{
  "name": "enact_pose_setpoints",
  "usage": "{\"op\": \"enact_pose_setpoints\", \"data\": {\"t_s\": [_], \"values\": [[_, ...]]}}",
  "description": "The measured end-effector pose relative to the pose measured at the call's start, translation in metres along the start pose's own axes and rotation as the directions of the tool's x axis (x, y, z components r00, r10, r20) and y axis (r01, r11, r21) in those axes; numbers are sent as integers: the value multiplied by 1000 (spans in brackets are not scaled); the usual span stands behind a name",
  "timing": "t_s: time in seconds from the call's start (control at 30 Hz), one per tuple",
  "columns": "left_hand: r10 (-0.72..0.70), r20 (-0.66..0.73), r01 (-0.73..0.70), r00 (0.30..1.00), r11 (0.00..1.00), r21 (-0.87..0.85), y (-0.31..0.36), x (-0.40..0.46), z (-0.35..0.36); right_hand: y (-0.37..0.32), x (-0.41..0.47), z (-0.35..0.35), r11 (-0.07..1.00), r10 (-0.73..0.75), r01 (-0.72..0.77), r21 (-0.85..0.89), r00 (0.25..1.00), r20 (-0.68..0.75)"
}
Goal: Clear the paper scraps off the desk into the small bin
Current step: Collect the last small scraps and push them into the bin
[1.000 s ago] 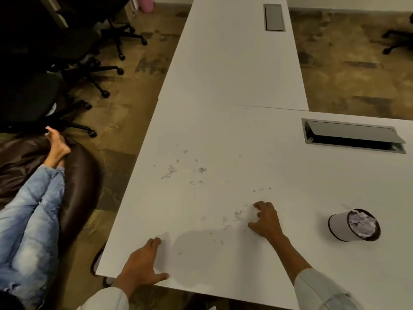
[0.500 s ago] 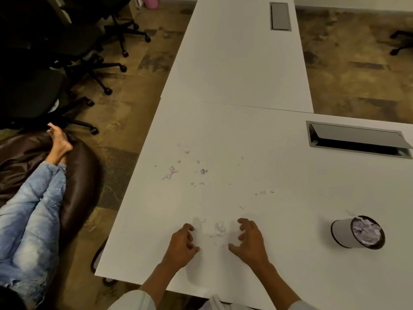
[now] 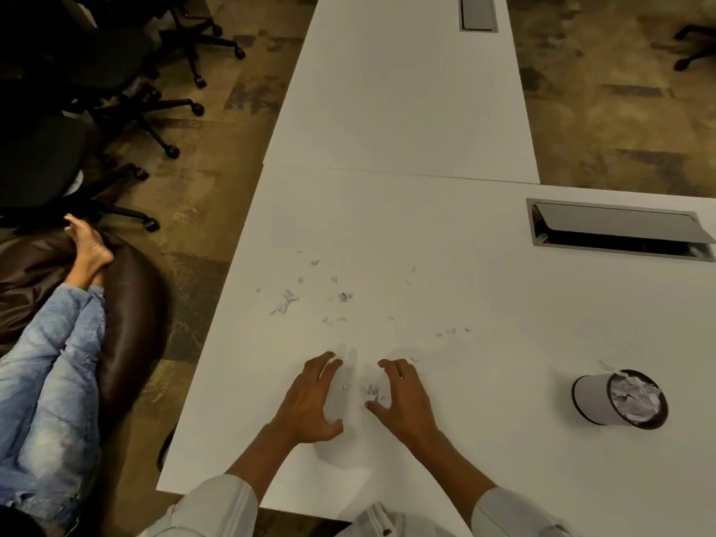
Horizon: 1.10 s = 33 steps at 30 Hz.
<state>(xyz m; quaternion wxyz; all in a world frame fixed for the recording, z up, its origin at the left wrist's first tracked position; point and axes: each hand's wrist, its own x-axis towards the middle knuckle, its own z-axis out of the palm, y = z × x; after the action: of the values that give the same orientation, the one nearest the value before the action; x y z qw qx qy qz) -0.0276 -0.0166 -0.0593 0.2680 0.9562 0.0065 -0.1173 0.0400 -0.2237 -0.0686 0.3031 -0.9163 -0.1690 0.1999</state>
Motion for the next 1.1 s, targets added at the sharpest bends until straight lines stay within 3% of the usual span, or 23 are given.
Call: {"op": "enact_pose_setpoints", "data": {"t_s": [0.1,0.17,0.23,0.37,0.57,0.7,0.77,0.83,0.9,1.0,1.1], "values": [[126,301,-189,945,963,192,-3,4,-5,8,-2,4,947,-192,234,-219,961,197],[101,419,-238,902,928,288,-1,1,0,6,-6,11,882,-250,350,-315,915,318],[87,411,-250,908,898,362,1,-13,7,5,-12,18,810,-316,433,-396,890,328],[201,362,-358,910,821,445,-2,-44,20,10,-28,24,663,-463,583,-470,812,355],[182,355,-351,917,791,501,-10,-76,26,25,-39,8,593,-519,645,-481,763,384],[156,400,-369,903,760,535,-9,-85,27,23,-40,1,671,-422,551,-497,834,355],[148,388,-361,909,747,558,-9,-87,26,24,-39,7,768,-353,471,-434,877,327],[122,365,-323,923,761,563,-4,-86,20,22,-40,11,919,-252,303,-254,943,215],[98,330,-277,939,783,557,2,-84,15,20,-41,4,995,-101,100,14,995,25],[33,220,-146,975,841,521,12,-78,11,22,-48,-22,924,181,-121,363,974,-137],[-72,58,48,996,937,345,26,-66,15,38,-62,-64,825,334,-200,529,927,-169]]}}
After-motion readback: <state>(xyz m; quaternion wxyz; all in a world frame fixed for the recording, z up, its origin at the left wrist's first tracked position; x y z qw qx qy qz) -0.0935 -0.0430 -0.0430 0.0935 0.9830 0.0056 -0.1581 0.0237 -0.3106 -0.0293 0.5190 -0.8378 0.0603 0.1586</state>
